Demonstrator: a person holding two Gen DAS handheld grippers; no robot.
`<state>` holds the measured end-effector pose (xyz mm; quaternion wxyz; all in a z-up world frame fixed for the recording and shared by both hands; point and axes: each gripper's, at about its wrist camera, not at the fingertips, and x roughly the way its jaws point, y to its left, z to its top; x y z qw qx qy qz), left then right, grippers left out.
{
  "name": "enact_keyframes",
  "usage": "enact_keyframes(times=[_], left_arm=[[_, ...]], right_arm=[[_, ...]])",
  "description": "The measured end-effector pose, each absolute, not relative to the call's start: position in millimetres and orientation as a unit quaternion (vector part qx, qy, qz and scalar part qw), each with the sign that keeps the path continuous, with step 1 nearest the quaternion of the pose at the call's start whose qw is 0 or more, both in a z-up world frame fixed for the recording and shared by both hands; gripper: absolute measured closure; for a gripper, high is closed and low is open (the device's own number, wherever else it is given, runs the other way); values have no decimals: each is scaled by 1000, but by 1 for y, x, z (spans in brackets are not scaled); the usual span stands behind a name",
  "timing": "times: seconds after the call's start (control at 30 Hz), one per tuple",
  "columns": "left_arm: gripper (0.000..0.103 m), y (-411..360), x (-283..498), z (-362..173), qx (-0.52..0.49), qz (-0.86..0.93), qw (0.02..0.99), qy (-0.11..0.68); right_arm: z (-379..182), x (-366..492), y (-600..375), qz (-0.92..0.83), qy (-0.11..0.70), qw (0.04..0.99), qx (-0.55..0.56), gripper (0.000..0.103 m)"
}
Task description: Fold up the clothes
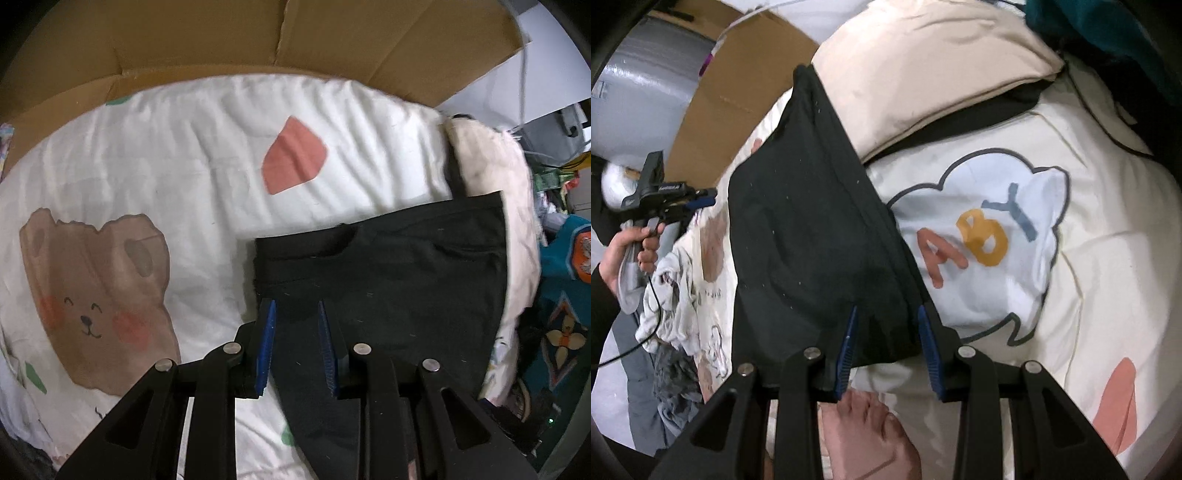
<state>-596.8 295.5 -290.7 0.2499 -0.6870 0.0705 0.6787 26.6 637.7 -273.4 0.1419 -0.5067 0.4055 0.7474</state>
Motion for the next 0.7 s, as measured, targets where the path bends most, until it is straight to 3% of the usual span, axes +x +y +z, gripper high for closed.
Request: enact_keyframes(times=[0.37, 0.7], left_arm=[[80, 289, -630, -349, -699, 671, 244, 29], [80, 258, -615, -308, -684, 680, 262, 21]], right_arm=[[-291, 12, 633, 719, 377, 153, -563, 71], [-265, -4, 627, 725, 313, 129, -600, 71]])
